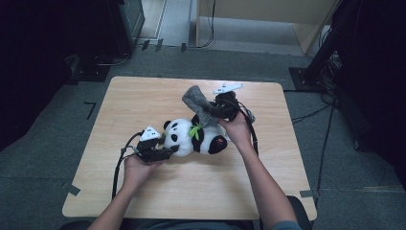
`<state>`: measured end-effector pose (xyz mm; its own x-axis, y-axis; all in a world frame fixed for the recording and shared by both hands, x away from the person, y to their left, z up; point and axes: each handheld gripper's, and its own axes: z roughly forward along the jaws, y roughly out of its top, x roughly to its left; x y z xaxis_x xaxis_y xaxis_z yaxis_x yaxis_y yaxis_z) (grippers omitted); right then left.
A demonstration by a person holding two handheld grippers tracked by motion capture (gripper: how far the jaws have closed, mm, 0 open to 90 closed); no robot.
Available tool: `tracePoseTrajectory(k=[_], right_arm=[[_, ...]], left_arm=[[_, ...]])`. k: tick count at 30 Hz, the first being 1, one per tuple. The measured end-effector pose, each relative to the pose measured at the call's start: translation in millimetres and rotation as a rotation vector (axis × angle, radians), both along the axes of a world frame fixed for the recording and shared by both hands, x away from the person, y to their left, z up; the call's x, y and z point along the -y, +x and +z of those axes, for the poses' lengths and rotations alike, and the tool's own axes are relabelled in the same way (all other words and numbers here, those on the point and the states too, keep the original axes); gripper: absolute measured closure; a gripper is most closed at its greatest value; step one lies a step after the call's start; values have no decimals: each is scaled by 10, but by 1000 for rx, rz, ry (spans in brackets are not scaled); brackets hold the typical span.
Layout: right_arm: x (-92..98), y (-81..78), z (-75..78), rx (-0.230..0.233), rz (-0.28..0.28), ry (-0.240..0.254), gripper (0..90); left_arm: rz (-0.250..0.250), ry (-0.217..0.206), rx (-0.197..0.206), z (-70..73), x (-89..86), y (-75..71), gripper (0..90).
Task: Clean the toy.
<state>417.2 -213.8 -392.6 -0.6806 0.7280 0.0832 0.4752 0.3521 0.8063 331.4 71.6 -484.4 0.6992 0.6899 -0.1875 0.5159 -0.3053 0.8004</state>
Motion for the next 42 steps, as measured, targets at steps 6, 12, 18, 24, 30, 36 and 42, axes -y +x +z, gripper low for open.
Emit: tracePoseTrajectory(k=[6,12,18,24,30,36,42], right_arm=[[-152,-246,218,35,107,37,784],[-373,-462,161,14,201,-8,785],[-433,-413,-134,-74,235,-46,784],[-337,-325,-177,-89,211,-35,783],[-220,-205,-235,-89,154,-22,782],[-135,-126,-256,-58,107,-21,781],[28,-44,-264,-49,46,-13,779]], left_arm=[[2,-6,-2,-3,-10,5,406],[-3,-6,-10,5,-16,15,405],[-6,-4,-12,8,-11,21,404],[-6,0,-5,13,3,16,405],[-4,-1,-4,13,9,9,406],[0,-12,-10,13,-1,11,406],[-1,-16,-13,11,-4,12,405]])
